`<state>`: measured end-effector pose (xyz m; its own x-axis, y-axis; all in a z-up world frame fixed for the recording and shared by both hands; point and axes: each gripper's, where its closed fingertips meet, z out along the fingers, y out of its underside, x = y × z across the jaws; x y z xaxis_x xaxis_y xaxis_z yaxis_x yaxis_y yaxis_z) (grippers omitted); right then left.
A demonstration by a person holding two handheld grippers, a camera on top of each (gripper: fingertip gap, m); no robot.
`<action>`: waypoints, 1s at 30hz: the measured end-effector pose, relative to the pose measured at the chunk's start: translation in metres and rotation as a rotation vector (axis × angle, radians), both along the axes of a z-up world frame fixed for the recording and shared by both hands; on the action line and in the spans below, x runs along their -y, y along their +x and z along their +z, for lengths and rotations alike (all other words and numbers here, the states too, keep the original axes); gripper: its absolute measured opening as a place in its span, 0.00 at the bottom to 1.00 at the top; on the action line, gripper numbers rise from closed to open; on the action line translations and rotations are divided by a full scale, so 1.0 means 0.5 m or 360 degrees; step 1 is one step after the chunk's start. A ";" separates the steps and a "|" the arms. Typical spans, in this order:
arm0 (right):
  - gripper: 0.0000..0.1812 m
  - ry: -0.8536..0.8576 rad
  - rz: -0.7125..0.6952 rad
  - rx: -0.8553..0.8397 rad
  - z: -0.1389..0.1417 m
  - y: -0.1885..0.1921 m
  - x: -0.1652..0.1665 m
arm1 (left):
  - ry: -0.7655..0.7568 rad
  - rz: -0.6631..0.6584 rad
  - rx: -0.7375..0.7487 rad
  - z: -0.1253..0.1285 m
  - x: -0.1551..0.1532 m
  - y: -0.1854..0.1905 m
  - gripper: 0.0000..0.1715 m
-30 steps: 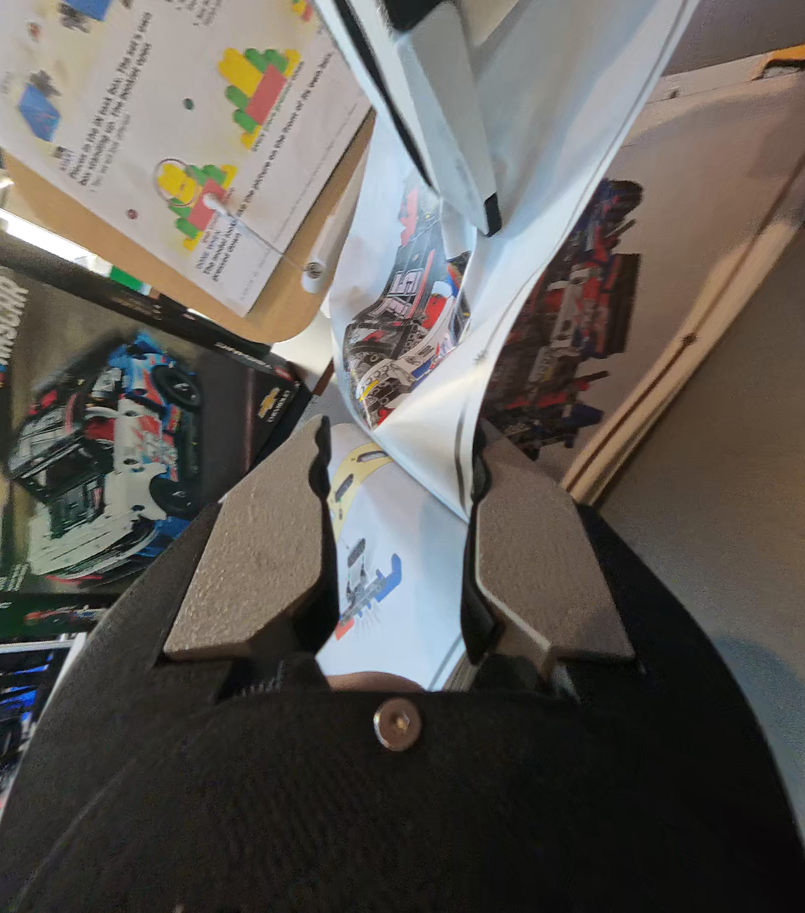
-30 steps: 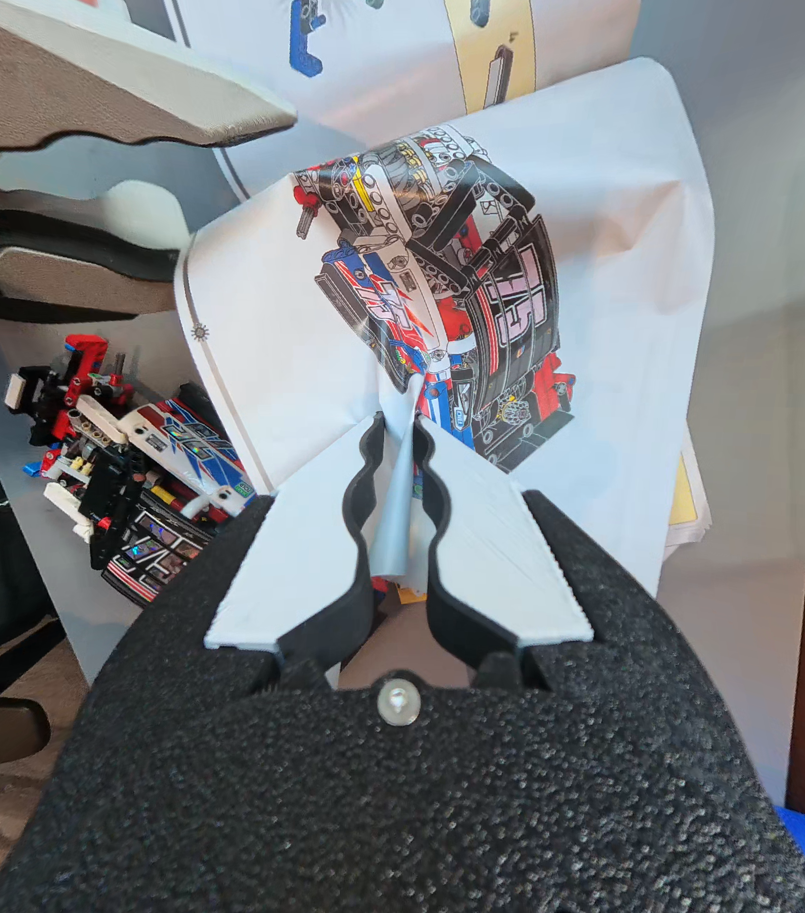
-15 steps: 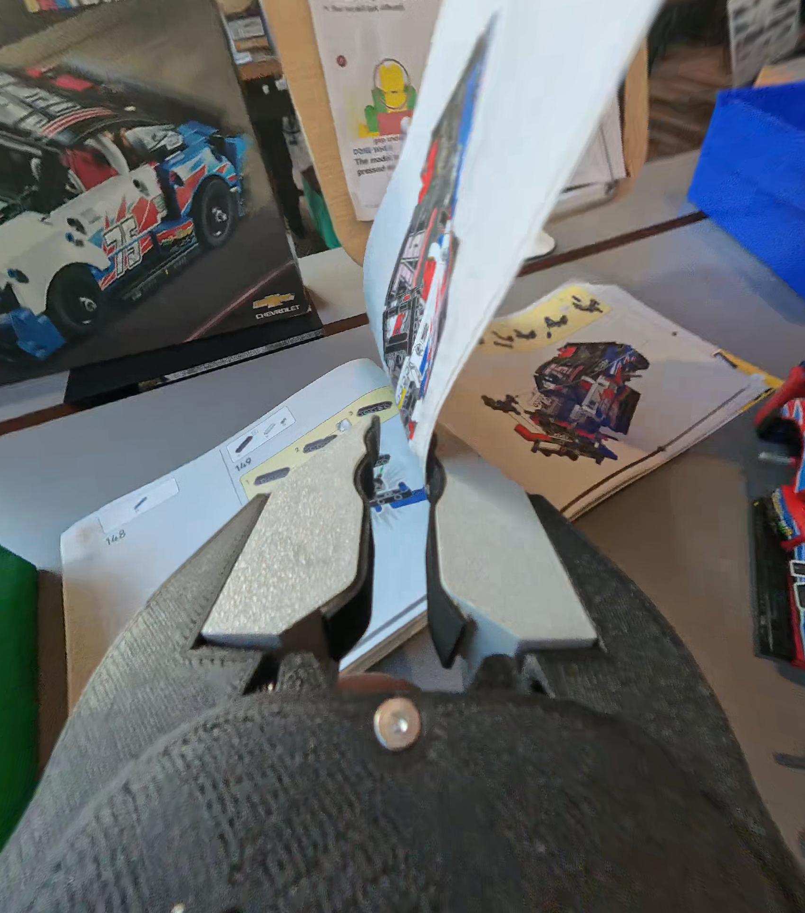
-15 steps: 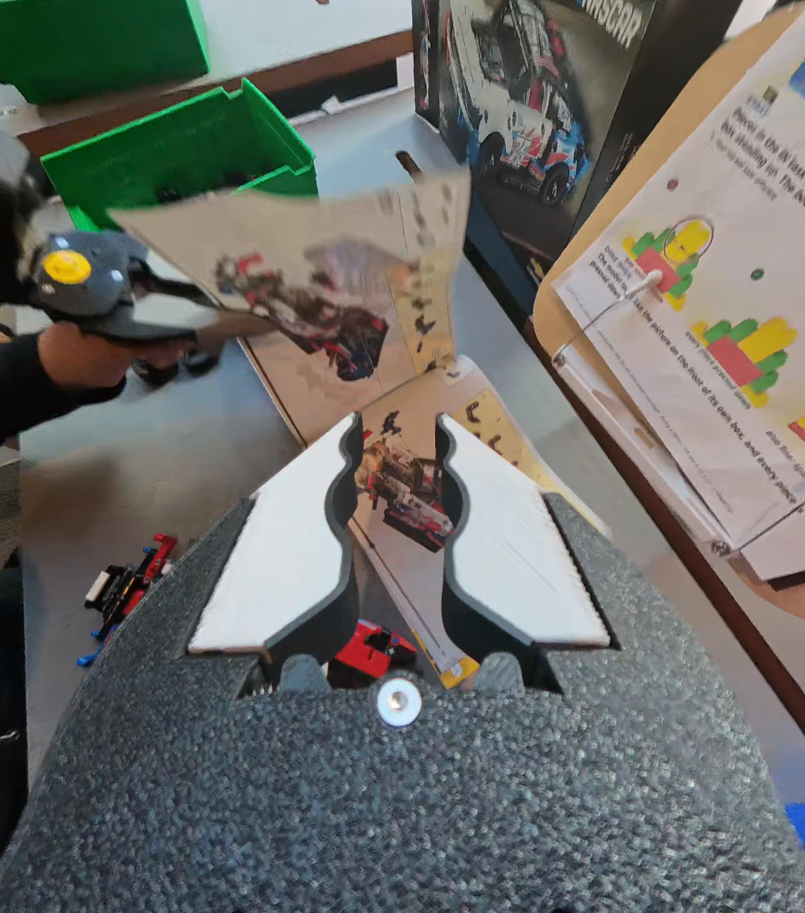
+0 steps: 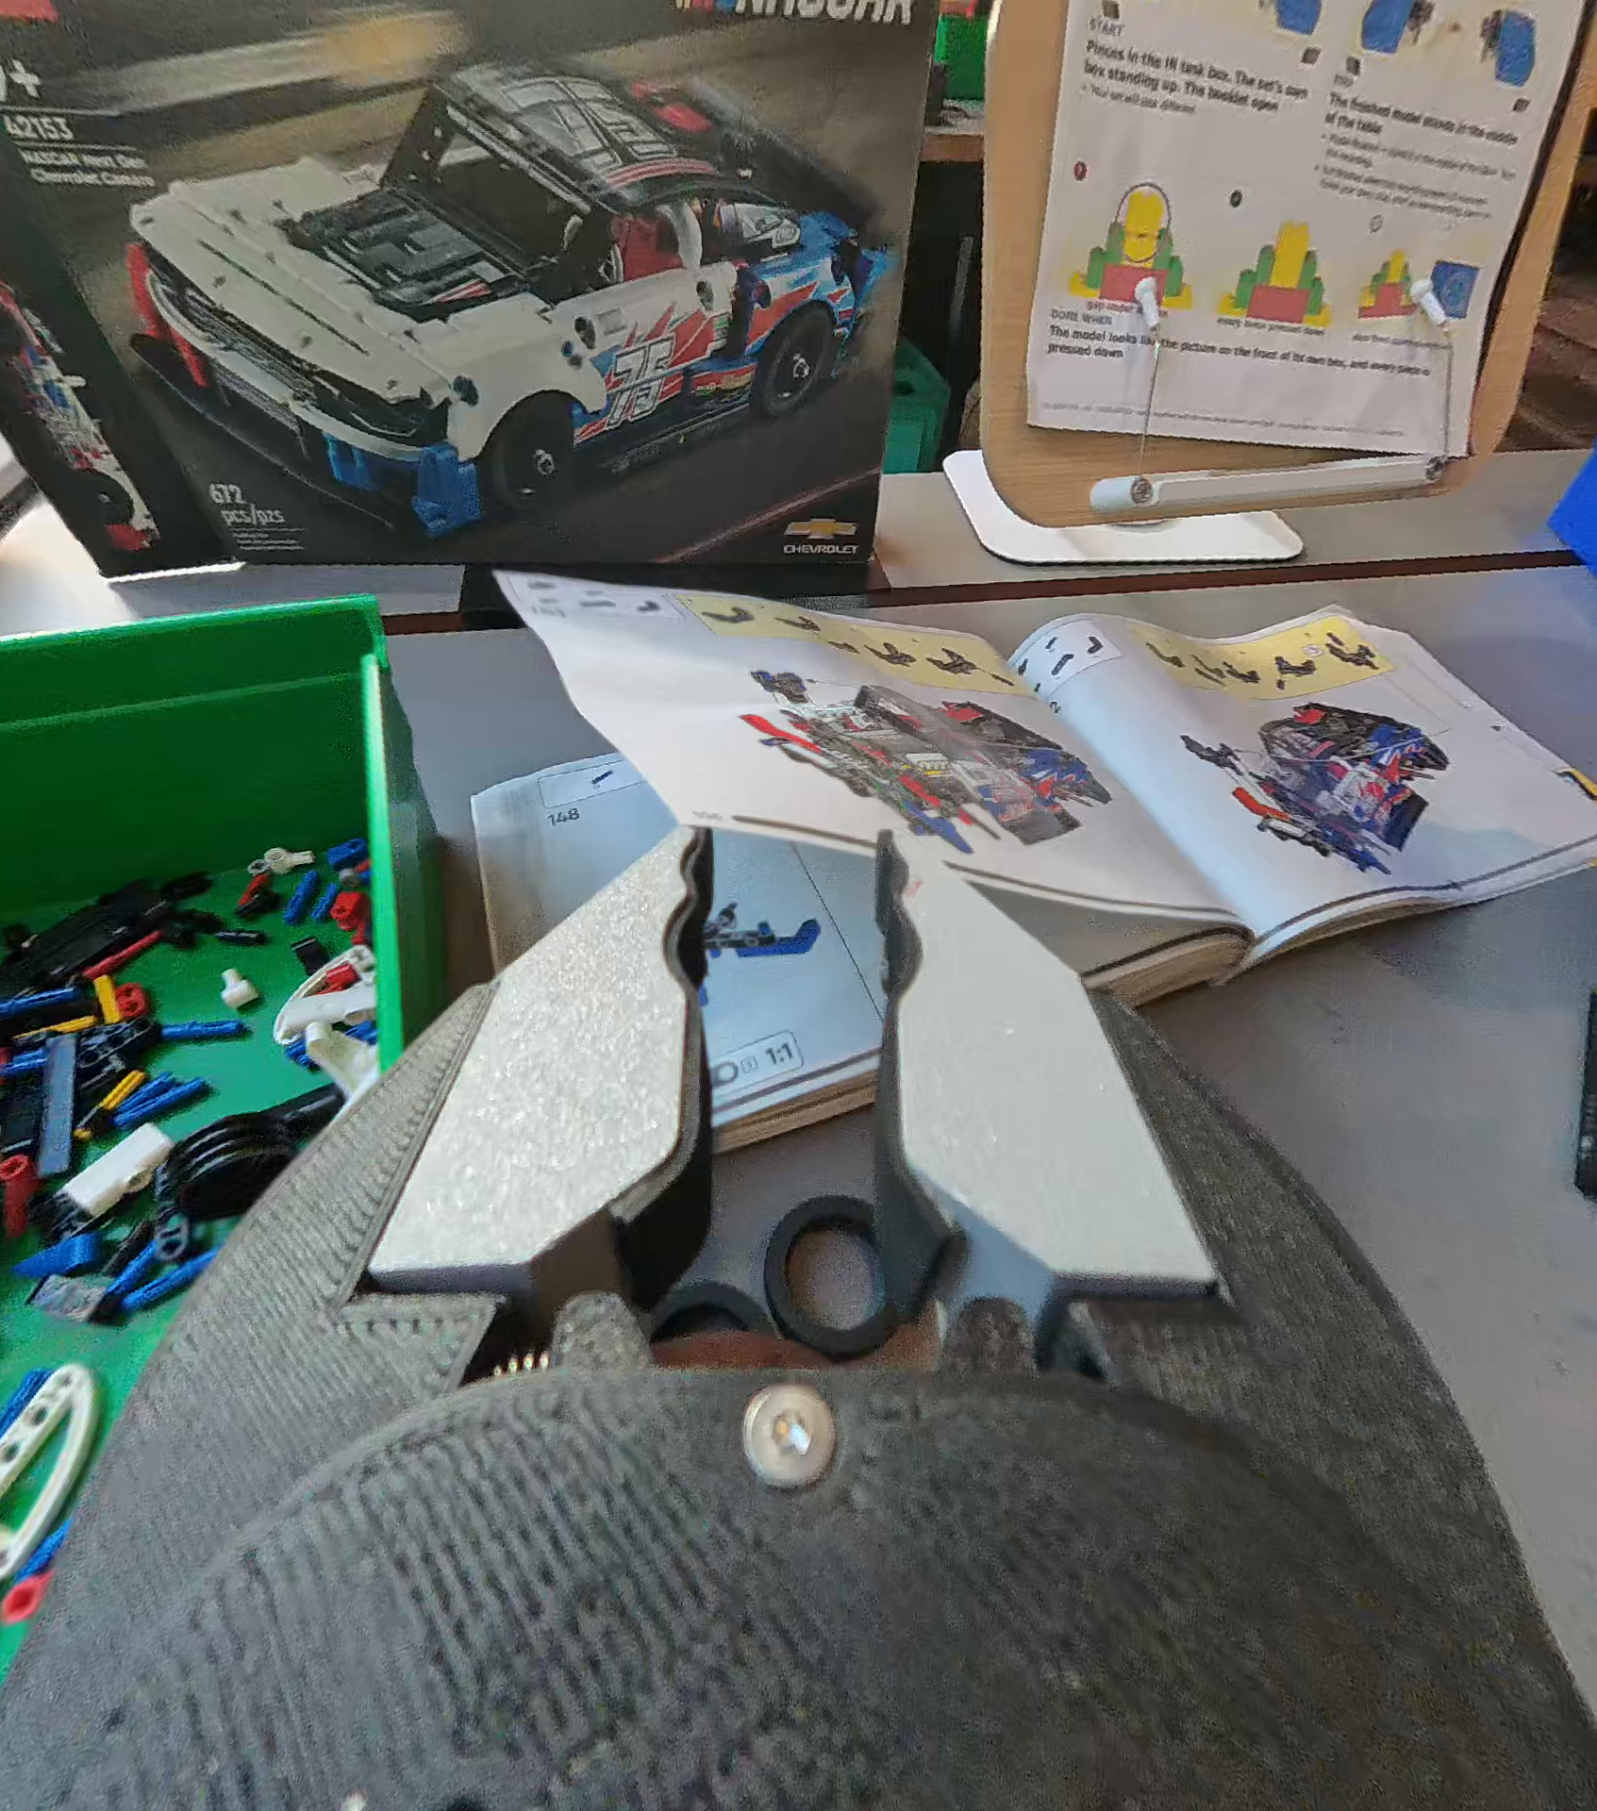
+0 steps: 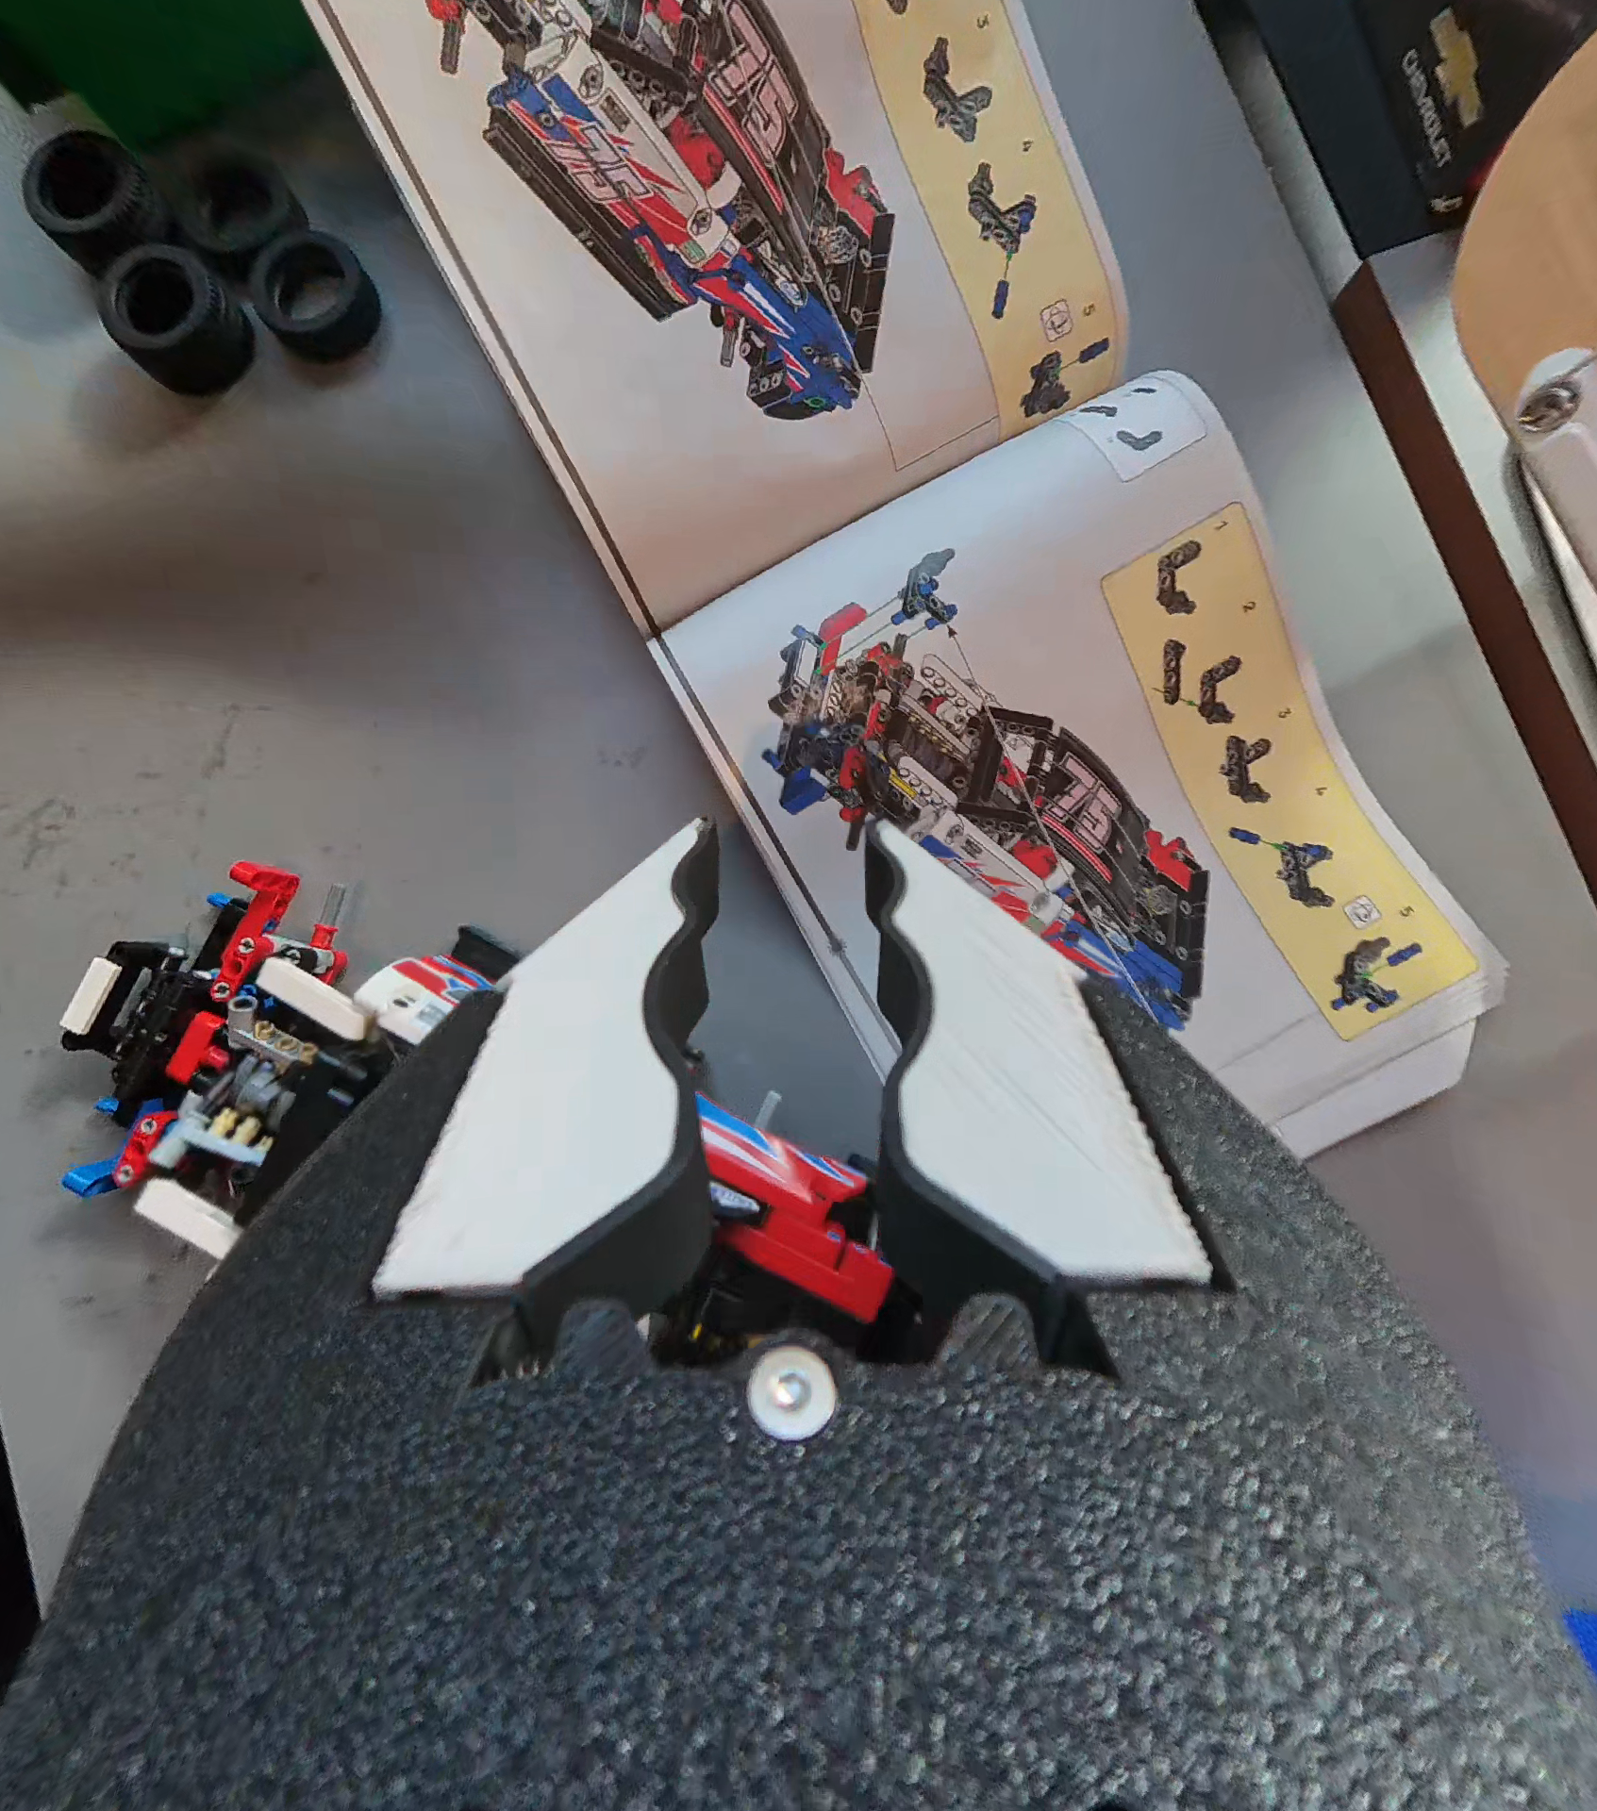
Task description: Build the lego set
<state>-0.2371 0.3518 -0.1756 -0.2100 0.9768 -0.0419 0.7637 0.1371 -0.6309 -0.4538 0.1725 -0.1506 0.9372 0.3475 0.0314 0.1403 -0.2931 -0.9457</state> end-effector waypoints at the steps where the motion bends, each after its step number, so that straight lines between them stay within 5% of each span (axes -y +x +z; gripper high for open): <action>1: 0.16 -0.0007 0.0011 0.0017 -0.008 -0.013 0.006 | 0.0002 -0.0004 -0.0009 0.012 0.018 0.002 0.19; 8: 0.16 0.0124 0.0163 0.0161 -0.082 -0.204 0.082 | -0.0058 -0.0090 -0.0151 0.054 0.133 0.054 0.33; 12: 0.04 0.0178 0.0164 0.0293 -0.147 -0.299 0.099 | -0.0128 -0.0145 -0.0224 0.030 0.202 0.072 0.33; 19: 0.06 0.0243 0.0282 0.0498 -0.212 -0.330 0.125 | -0.0144 -0.0293 -0.0188 -0.048 0.300 0.082 0.32; 25: 0.07 0.0173 0.0225 0.0467 -0.156 -0.321 0.124 | -0.0068 -0.0428 0.0043 -0.106 0.315 0.098 0.30; 30: 0.09 0.0129 0.0065 0.0168 -0.014 -0.265 0.123 | 0.0014 -0.0774 0.0155 -0.108 0.306 0.159 0.32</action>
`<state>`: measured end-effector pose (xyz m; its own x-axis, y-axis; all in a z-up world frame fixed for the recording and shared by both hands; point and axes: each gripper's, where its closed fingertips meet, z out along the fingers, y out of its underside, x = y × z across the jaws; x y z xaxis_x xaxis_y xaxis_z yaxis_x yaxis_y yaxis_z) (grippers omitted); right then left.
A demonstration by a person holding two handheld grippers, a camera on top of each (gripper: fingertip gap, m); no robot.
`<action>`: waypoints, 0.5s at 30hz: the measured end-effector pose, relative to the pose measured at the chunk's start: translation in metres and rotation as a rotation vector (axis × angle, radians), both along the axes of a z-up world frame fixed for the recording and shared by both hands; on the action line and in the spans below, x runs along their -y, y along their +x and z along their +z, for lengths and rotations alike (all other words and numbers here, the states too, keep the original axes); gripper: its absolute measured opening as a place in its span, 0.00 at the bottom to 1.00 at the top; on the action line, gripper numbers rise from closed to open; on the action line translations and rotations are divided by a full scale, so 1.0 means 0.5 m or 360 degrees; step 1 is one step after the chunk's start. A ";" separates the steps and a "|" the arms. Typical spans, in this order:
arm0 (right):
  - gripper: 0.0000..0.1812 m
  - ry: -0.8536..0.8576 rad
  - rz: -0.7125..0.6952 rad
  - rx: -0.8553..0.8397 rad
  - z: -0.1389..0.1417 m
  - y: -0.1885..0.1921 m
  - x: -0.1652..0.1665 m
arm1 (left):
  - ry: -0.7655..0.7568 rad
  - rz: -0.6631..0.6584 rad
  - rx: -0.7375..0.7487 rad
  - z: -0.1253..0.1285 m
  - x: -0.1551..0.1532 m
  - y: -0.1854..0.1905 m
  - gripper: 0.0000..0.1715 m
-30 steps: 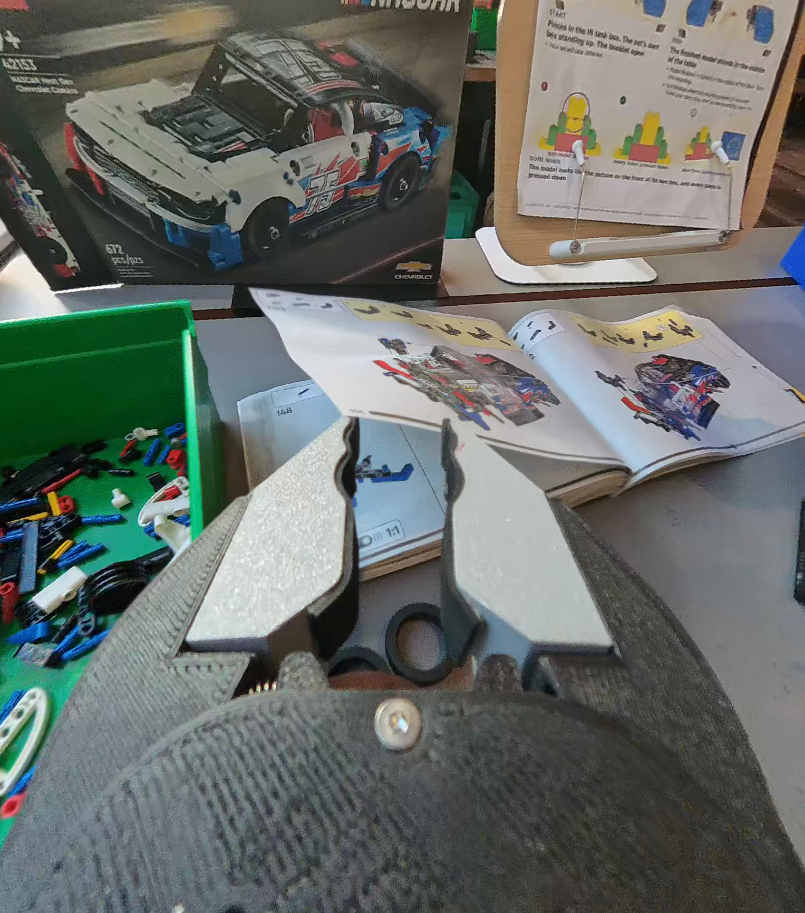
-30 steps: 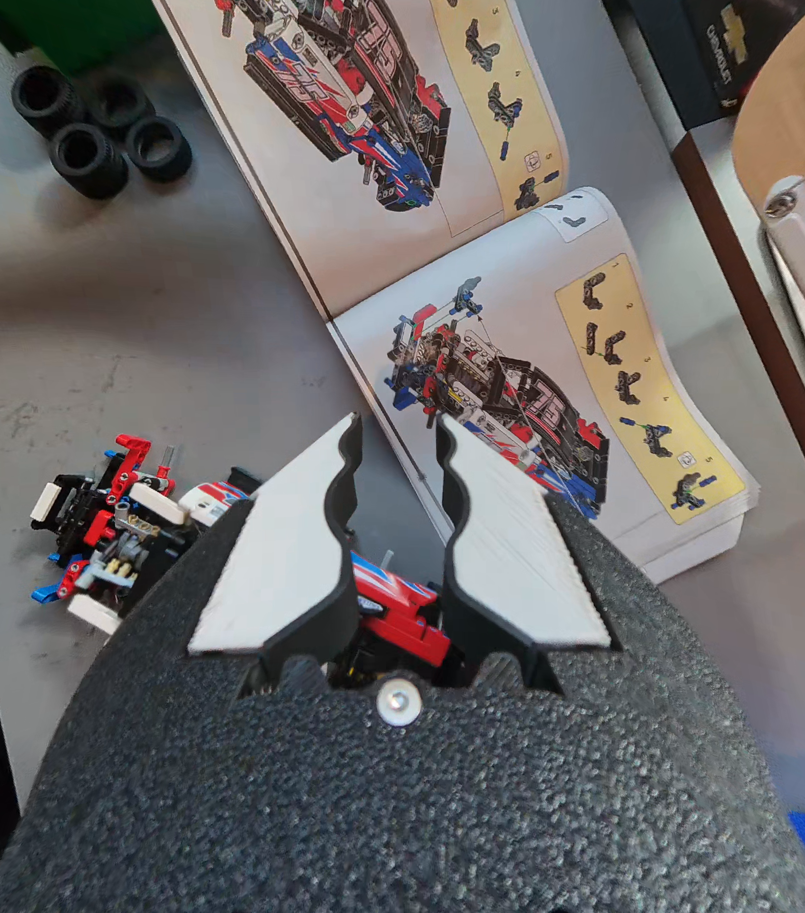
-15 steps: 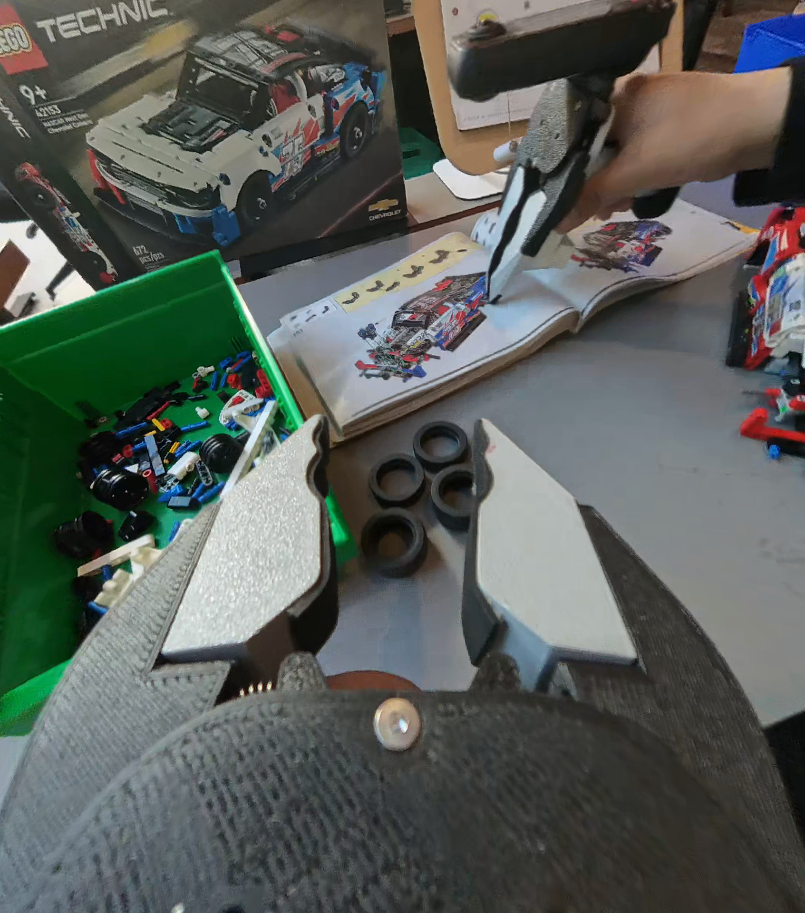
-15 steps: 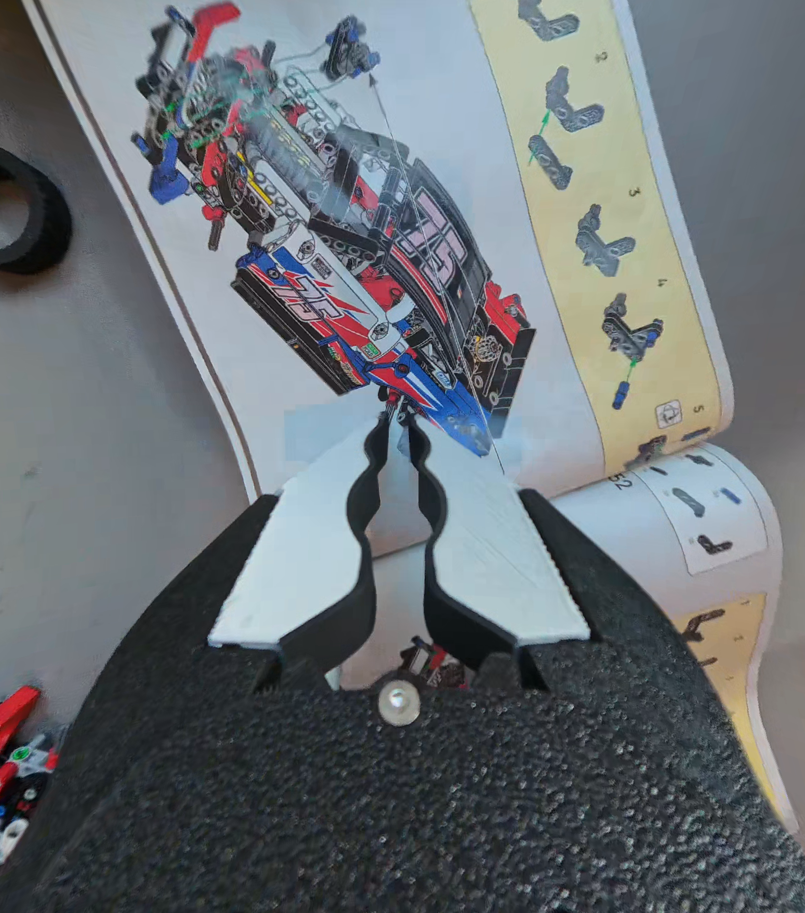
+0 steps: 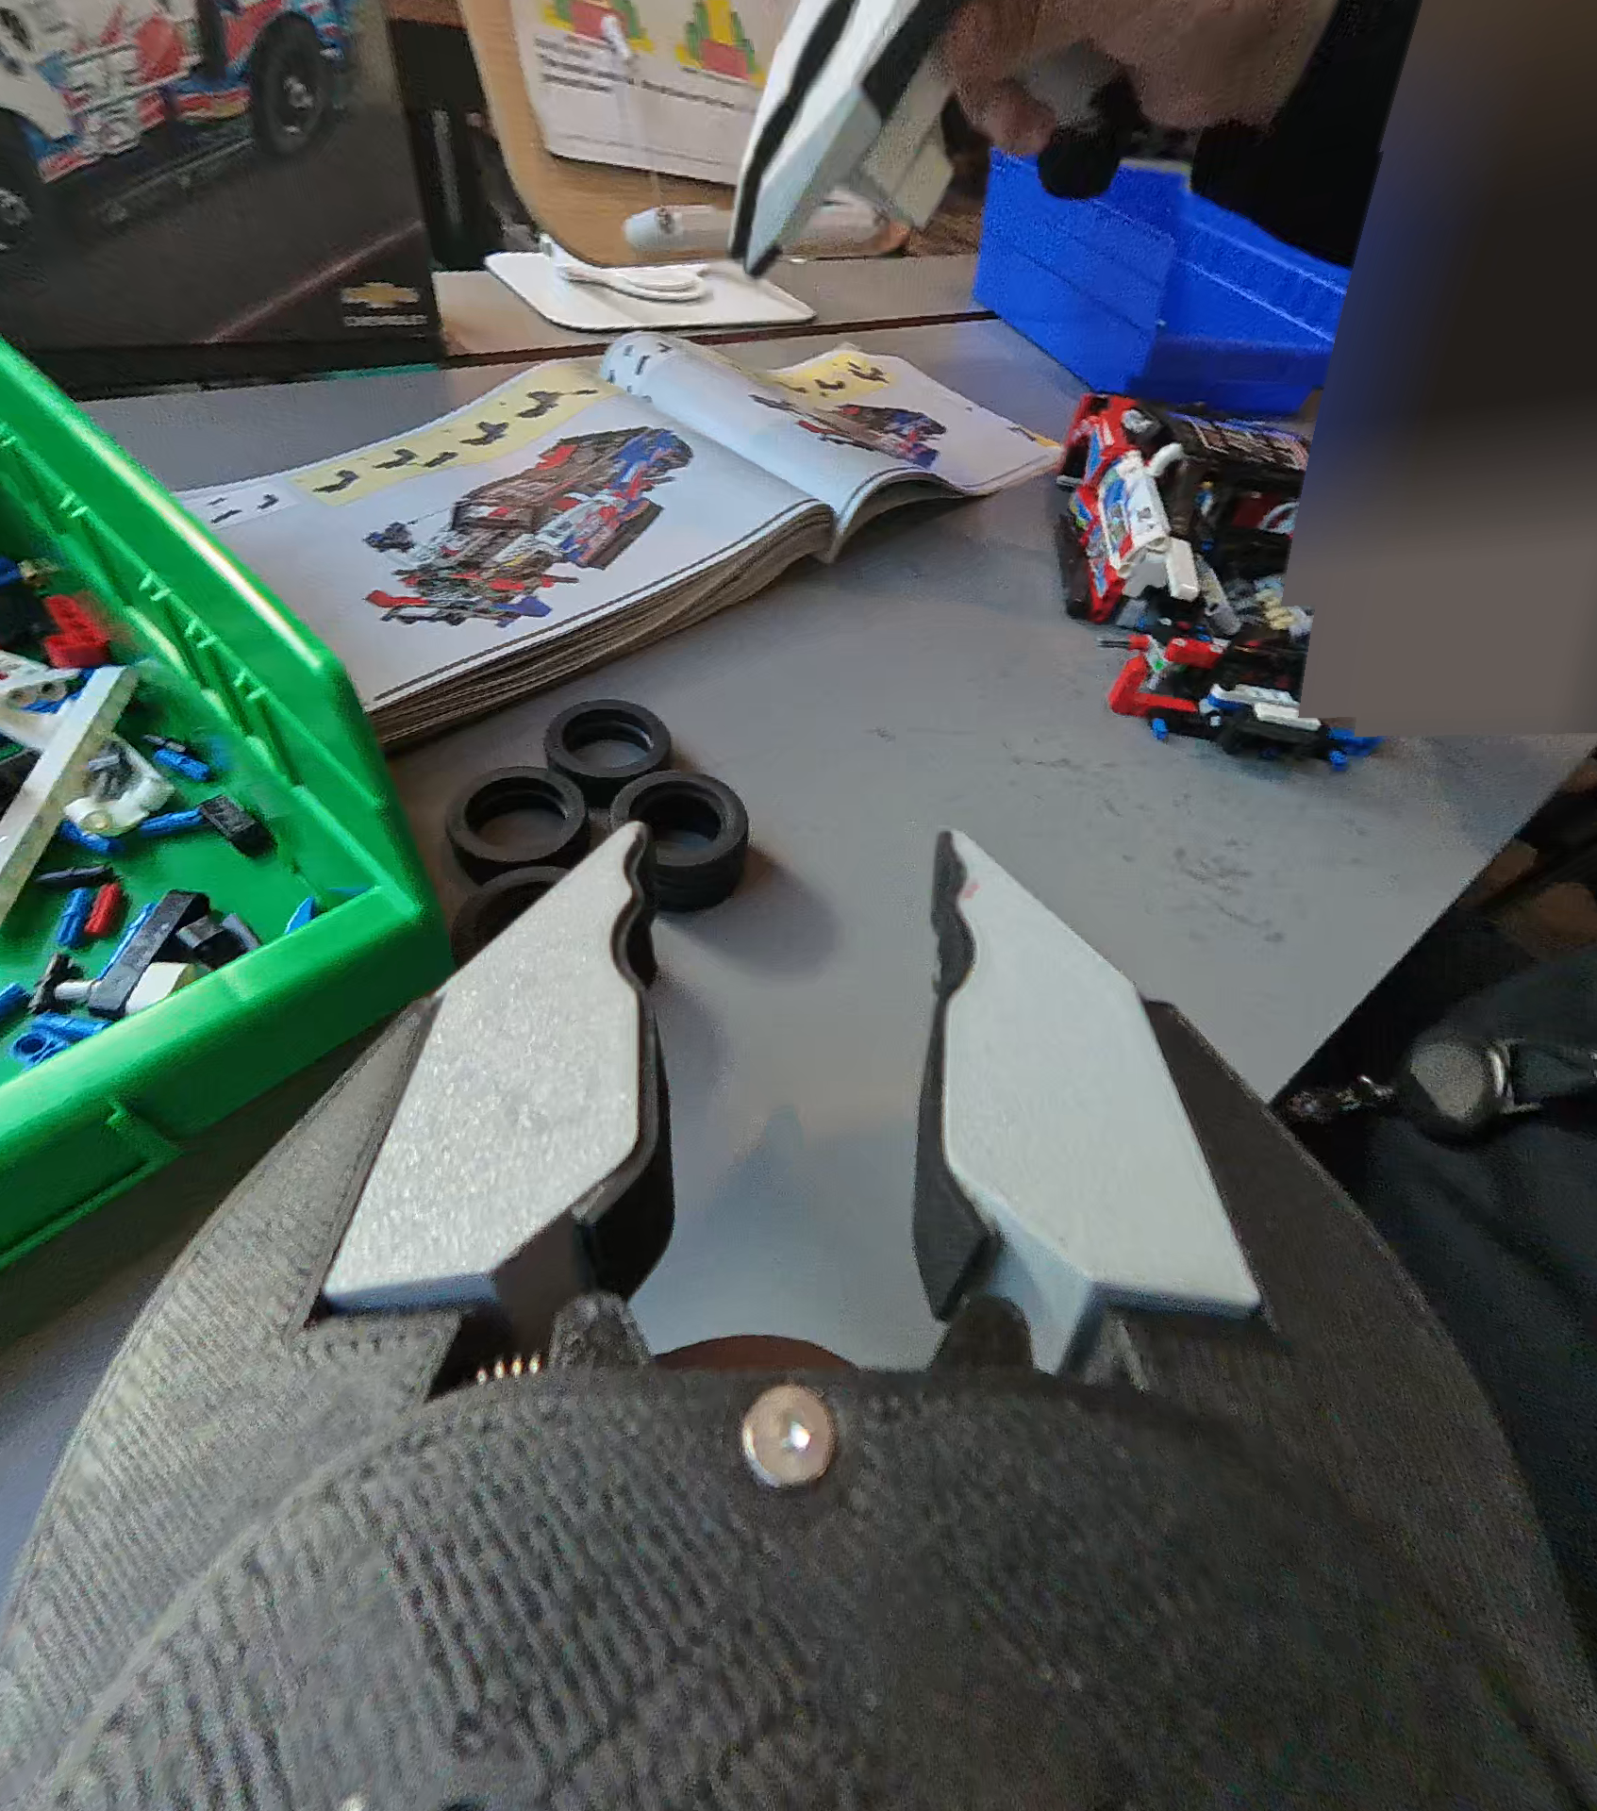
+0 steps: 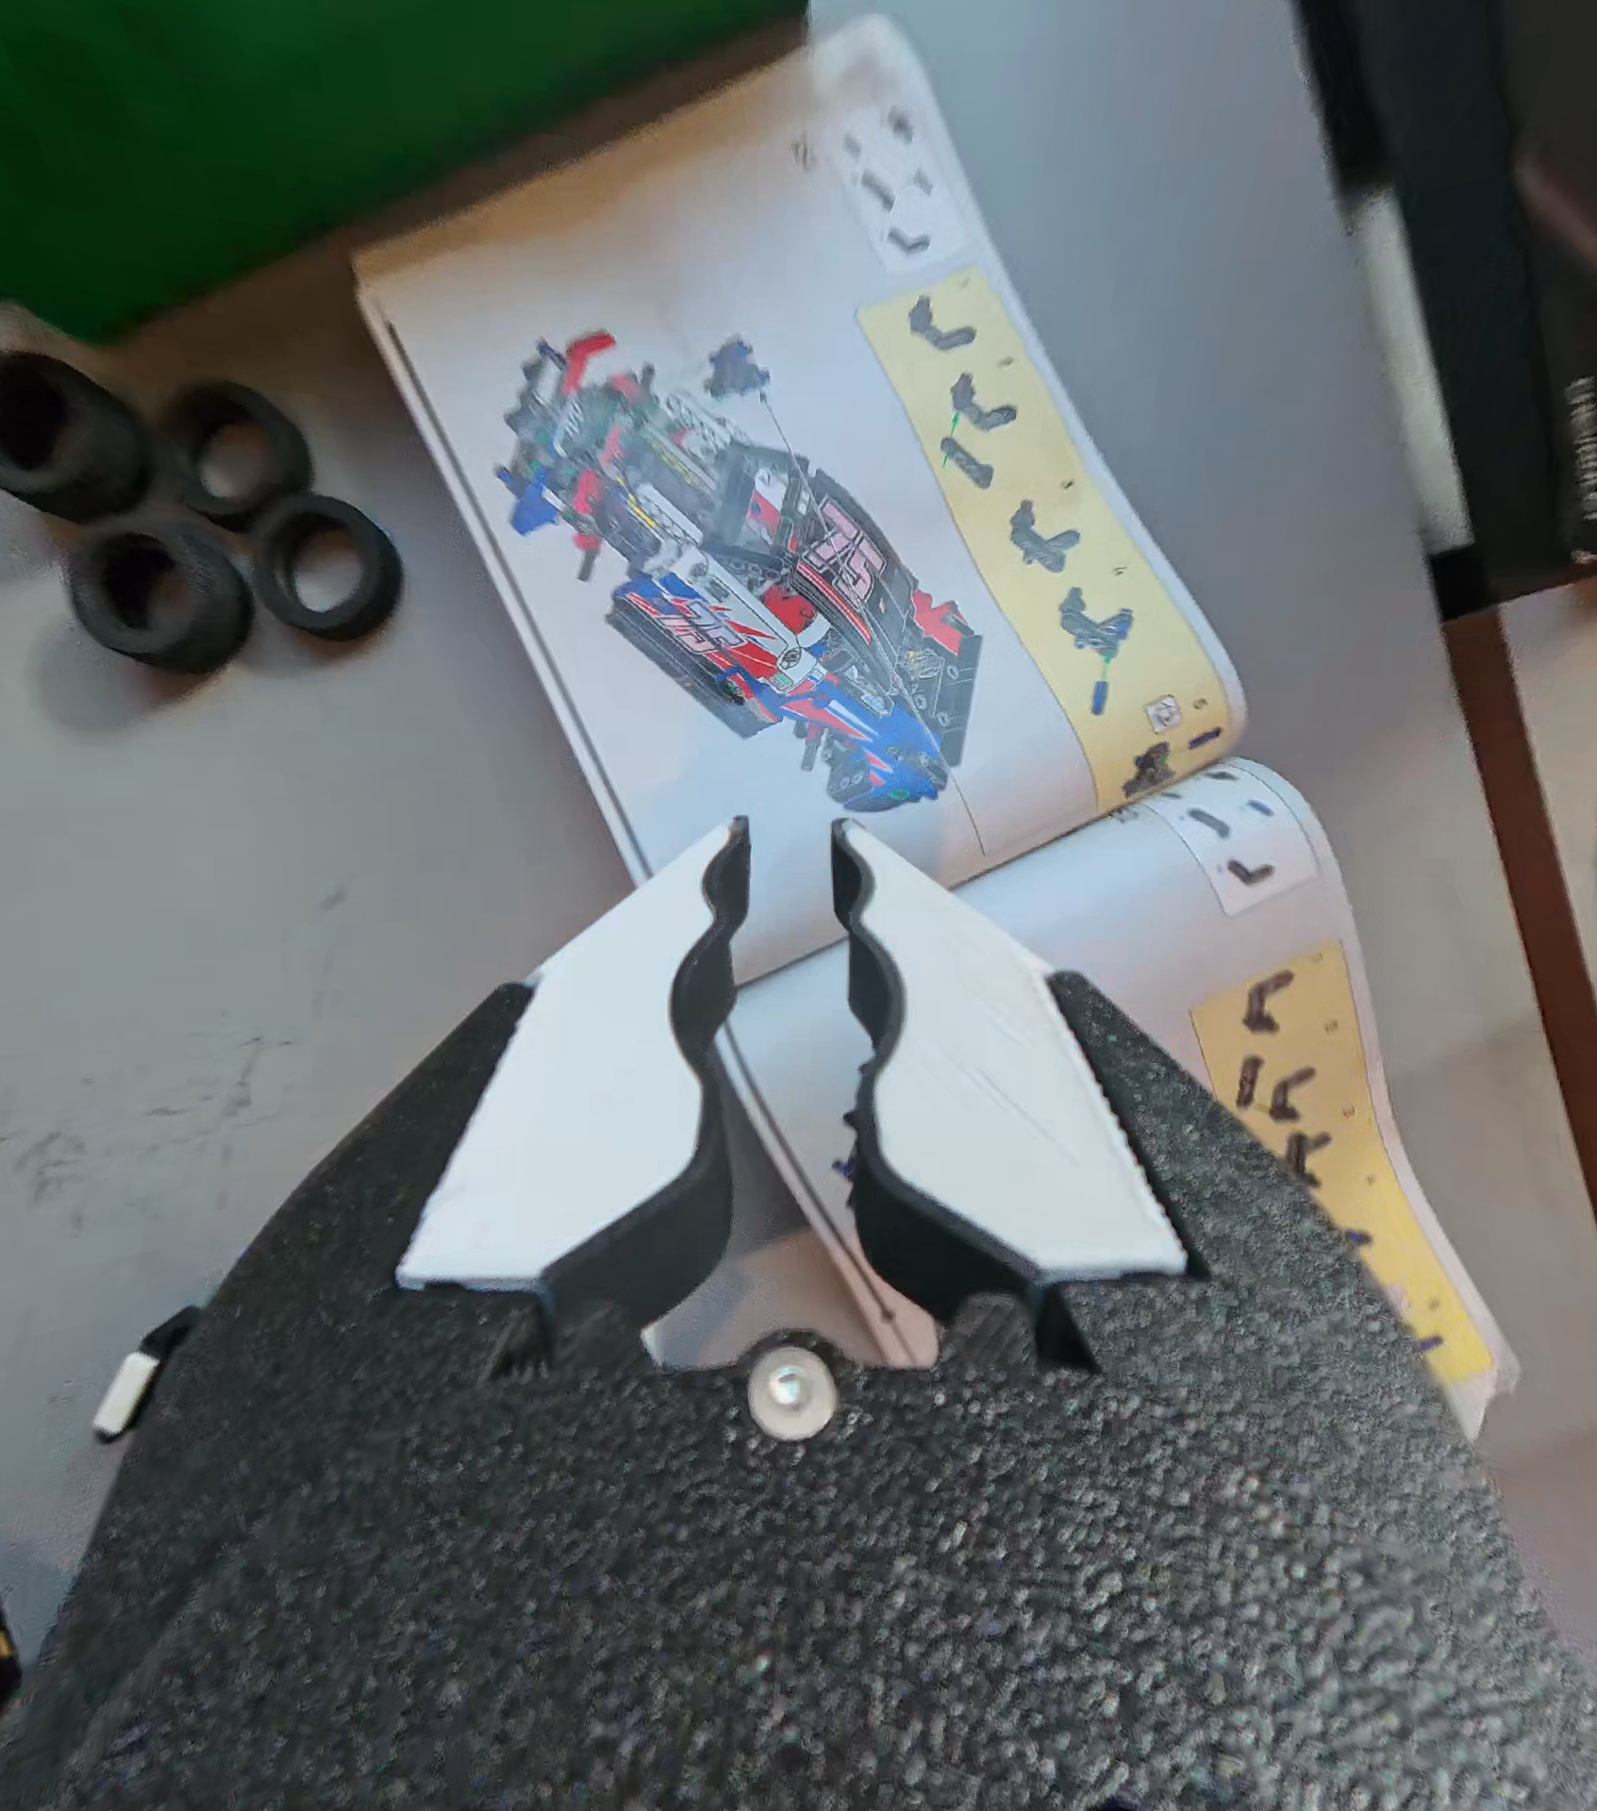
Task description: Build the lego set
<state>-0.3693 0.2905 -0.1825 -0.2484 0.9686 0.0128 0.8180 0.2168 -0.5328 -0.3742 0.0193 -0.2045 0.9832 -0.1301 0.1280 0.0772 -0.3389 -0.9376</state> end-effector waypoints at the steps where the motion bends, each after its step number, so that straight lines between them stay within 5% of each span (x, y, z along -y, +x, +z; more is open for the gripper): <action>1: 0.09 -0.0032 -0.0034 -0.0101 0.036 0.024 0.005 | -0.0006 -0.0049 -0.0028 -0.005 -0.002 0.007 0.32; 6: 0.15 -0.0097 -0.0195 -0.0486 0.129 0.207 0.023 | -0.0155 -0.0335 -0.0124 -0.063 -0.007 0.067 0.32; 15: 0.28 -0.0236 -0.0912 -0.0611 0.016 0.591 -0.077 | -0.0359 -0.0538 -0.0136 -0.097 -0.061 0.210 0.33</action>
